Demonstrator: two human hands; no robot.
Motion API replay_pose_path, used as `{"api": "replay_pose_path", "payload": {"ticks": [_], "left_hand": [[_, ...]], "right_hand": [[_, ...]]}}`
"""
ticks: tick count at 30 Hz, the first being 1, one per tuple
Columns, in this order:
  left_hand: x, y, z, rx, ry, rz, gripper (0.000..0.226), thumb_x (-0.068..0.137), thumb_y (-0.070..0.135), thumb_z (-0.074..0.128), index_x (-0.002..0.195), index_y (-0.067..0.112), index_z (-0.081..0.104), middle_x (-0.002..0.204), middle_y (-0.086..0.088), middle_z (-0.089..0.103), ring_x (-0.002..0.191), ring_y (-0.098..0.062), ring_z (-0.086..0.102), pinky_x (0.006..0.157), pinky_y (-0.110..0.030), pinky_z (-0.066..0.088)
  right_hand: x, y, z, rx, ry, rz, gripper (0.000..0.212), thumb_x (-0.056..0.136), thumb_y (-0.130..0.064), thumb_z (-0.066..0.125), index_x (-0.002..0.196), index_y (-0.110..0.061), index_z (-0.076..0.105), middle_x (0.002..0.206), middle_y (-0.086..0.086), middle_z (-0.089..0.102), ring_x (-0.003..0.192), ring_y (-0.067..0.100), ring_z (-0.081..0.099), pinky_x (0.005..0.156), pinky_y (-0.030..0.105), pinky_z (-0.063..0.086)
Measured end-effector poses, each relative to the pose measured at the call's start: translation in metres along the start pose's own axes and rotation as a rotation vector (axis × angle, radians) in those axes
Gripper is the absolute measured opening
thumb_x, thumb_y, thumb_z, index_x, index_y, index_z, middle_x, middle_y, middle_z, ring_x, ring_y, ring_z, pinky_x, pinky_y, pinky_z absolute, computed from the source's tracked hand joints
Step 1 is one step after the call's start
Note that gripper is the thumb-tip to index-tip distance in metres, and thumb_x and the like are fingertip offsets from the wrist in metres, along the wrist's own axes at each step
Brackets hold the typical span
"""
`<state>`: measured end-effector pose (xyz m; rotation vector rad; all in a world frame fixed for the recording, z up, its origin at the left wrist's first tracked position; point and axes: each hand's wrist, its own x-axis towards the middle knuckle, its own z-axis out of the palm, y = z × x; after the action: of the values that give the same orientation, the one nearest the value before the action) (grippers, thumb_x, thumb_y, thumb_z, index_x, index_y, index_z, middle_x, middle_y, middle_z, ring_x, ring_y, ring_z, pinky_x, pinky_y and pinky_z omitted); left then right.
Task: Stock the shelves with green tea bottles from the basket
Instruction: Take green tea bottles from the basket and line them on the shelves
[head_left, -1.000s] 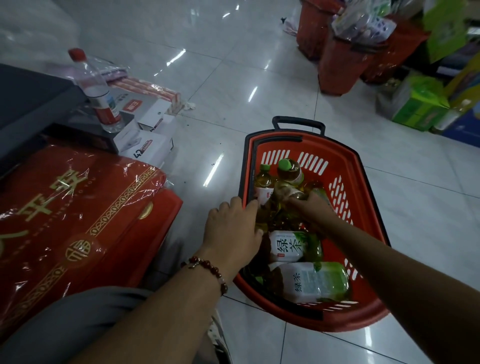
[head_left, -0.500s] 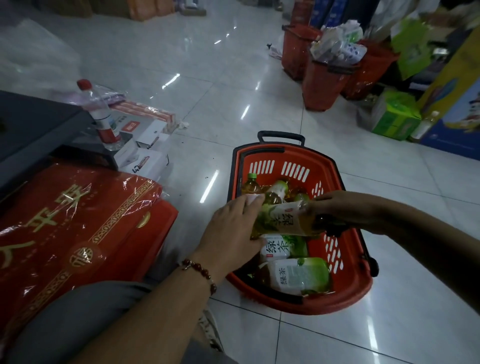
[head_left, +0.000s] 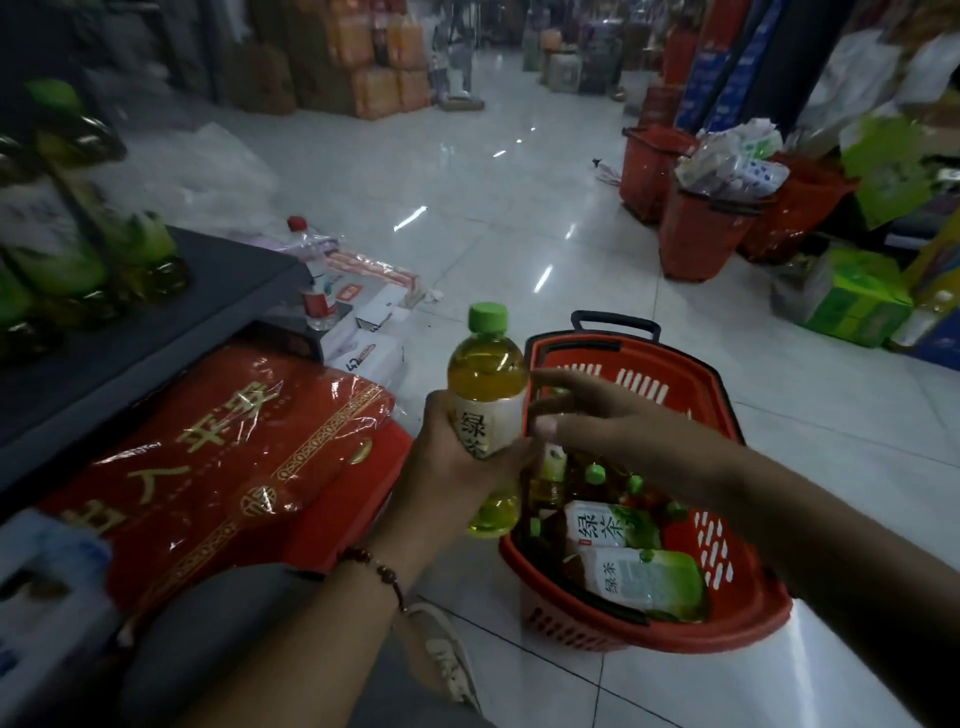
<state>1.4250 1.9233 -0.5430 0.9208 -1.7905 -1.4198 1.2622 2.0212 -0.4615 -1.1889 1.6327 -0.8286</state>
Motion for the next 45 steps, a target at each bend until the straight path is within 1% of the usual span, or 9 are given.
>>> {"api": "replay_pose_path", "payload": {"ticks": [6,10,17,22,27,31,34,38,45], "left_hand": [[-0.015,0.001,-0.035,-0.281,0.269,-0.115,0.089,0.054,0.059,0.081,0.133,0.029,0.054,0.12,0.008,0.068,0.11,-0.01,0.066,0.095,-0.035,0.054],[-0.043,0.005,-0.072,-0.361,0.295,-0.168,0.091,0.053,0.065,0.084,0.133,0.033,0.055,0.121,0.006,0.069,0.11,-0.015,0.068,0.098,-0.045,0.053],[-0.106,0.023,-0.172,-0.228,0.256,-0.202,0.046,0.084,0.014,0.076,0.125,0.022,0.055,0.11,0.001,0.074,0.103,-0.019,0.071,0.089,-0.041,0.058],[-0.159,0.029,-0.24,-0.153,0.374,-0.175,0.072,0.062,0.04,0.091,0.123,0.029,0.054,0.11,0.005,0.074,0.099,-0.015,0.072,0.081,-0.038,0.059],[-0.207,0.031,-0.294,-0.049,0.633,-0.139,0.066,0.063,0.056,0.085,0.117,0.034,0.053,0.109,0.006,0.073,0.094,-0.013,0.072,0.077,-0.038,0.06],[-0.242,0.031,-0.331,-0.096,0.804,-0.082,0.061,0.074,0.038,0.082,0.125,0.029,0.051,0.113,0.005,0.073,0.101,-0.011,0.071,0.083,-0.035,0.059],[-0.266,0.03,-0.355,-0.111,0.939,-0.023,0.056,0.081,0.021,0.079,0.128,0.024,0.05,0.115,0.005,0.072,0.104,-0.012,0.07,0.087,-0.041,0.059],[-0.294,0.025,-0.383,-0.066,1.11,0.011,0.062,0.066,0.031,0.086,0.117,0.028,0.051,0.114,0.004,0.072,0.105,-0.011,0.069,0.087,-0.046,0.058],[-0.341,0.02,-0.425,0.112,1.295,0.01,0.054,0.081,0.017,0.079,0.122,0.028,0.046,0.108,0.018,0.064,0.091,0.013,0.063,0.068,-0.006,0.049]], "right_hand": [[0.014,0.016,0.098,-0.033,0.0,-0.282,0.076,0.08,-0.011,0.08,0.127,-0.054,0.038,0.122,-0.014,0.06,0.104,0.004,0.065,0.086,0.028,0.058],[0.022,0.012,0.149,-0.036,0.179,-0.428,0.074,0.078,-0.018,0.081,0.133,-0.049,0.043,0.119,-0.017,0.062,0.105,0.001,0.063,0.087,0.024,0.056],[0.036,-0.032,0.203,0.187,-0.098,-0.399,0.06,0.083,-0.008,0.074,0.134,-0.032,0.052,0.111,-0.001,0.072,0.097,0.015,0.07,0.083,0.035,0.058],[0.037,-0.072,0.258,0.143,-0.215,-0.394,0.06,0.075,-0.02,0.082,0.123,-0.034,0.05,0.111,-0.003,0.069,0.102,0.016,0.069,0.088,0.042,0.058],[0.039,-0.117,0.324,0.081,-0.338,-0.492,0.05,0.076,-0.017,0.081,0.116,-0.03,0.054,0.1,0.001,0.07,0.089,0.019,0.07,0.082,0.045,0.059],[0.045,-0.145,0.38,0.103,-0.426,-0.543,0.046,0.079,-0.005,0.076,0.117,-0.022,0.056,0.089,-0.002,0.068,0.074,0.007,0.064,0.067,0.028,0.055],[0.047,-0.167,0.421,0.061,-0.459,-0.622,0.048,0.076,-0.007,0.076,0.117,-0.025,0.057,0.095,0.002,0.07,0.081,0.017,0.068,0.072,0.043,0.059],[0.05,-0.189,0.471,0.038,-0.538,-0.723,0.051,0.076,-0.004,0.072,0.12,-0.028,0.06,0.11,0.005,0.069,0.099,0.026,0.067,0.083,0.056,0.055],[0.045,-0.211,0.551,-0.119,-0.545,-0.928,0.059,0.076,-0.007,0.076,0.127,-0.03,0.06,0.115,-0.005,0.062,0.106,0.001,0.057,0.087,0.014,0.047]]}}
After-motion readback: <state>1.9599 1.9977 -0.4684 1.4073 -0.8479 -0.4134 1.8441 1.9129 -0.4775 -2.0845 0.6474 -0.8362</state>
